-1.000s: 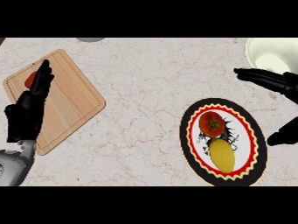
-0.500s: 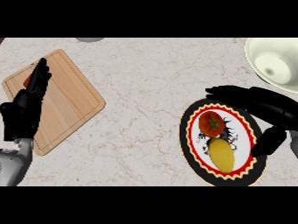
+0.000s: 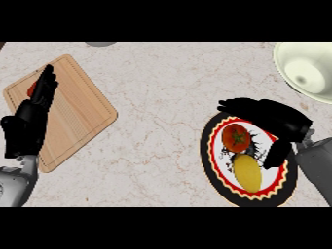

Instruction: Pick the tomato from the plate and place it in the bowl

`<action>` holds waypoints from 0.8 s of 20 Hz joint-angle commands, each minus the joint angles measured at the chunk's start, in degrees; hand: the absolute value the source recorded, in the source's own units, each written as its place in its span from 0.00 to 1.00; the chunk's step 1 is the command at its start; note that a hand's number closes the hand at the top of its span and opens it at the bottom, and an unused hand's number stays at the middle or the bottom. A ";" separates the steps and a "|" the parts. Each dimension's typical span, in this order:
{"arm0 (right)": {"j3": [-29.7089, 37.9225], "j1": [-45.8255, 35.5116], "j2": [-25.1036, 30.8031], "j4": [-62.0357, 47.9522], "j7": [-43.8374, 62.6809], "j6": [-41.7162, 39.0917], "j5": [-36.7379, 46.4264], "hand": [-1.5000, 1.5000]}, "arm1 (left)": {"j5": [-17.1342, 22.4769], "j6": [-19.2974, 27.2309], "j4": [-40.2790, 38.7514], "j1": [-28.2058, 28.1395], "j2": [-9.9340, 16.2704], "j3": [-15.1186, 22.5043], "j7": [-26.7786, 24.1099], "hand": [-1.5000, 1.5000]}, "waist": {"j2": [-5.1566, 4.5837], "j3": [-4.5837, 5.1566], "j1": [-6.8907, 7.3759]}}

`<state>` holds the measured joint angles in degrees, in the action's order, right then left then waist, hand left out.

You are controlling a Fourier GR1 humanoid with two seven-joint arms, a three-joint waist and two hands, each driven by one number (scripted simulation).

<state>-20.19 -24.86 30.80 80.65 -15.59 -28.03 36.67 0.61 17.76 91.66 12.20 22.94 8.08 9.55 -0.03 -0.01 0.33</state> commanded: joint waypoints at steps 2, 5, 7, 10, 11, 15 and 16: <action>0.75 -0.51 -4.96 -1.25 0.81 -0.82 4.79 0.00 | -0.54 -4.21 1.61 -2.23 -0.19 -2.91 -0.27 0.50 | 0.05 0.01 -0.05; 0.52 1.38 -5.90 -4.58 -2.84 2.01 7.79 0.00 | -2.89 -2.79 -6.22 2.58 -3.81 -3.42 -3.06 0.50 | -0.02 0.01 -0.32; 2.97 -2.32 -6.71 -9.43 -6.17 1.34 8.56 0.00 | -3.68 -2.89 -2.12 1.24 -4.91 -3.28 -0.20 0.50 | -0.01 0.00 -0.08; 0.79 -0.14 -9.54 -13.89 -7.87 7.25 12.05 0.00 | -5.49 -2.31 0.02 0.45 -5.54 -2.11 0.67 0.50 | -0.04 -0.01 0.02; 2.31 -2.45 -9.17 -13.10 -6.58 3.20 11.44 0.00 | -1.16 -7.33 0.48 -0.35 -2.10 -6.52 -0.18 0.50 | 0.00 0.01 0.05; -2.29 -0.53 -11.55 -9.23 -6.04 4.89 16.34 1.00 | -4.53 -5.22 -0.54 0.65 -4.84 -4.46 0.94 0.50 | 0.05 0.00 -0.24; -1.33 -2.67 -11.16 -14.16 -9.92 10.08 17.91 1.00 | -5.63 -3.38 -6.17 1.79 -7.20 -4.33 -3.84 0.50 | -0.16 0.00 -0.18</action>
<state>-19.68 -27.76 22.30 69.48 -22.80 -24.07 51.02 -3.84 13.54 89.90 12.18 17.84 4.07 8.27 0.39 0.65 0.14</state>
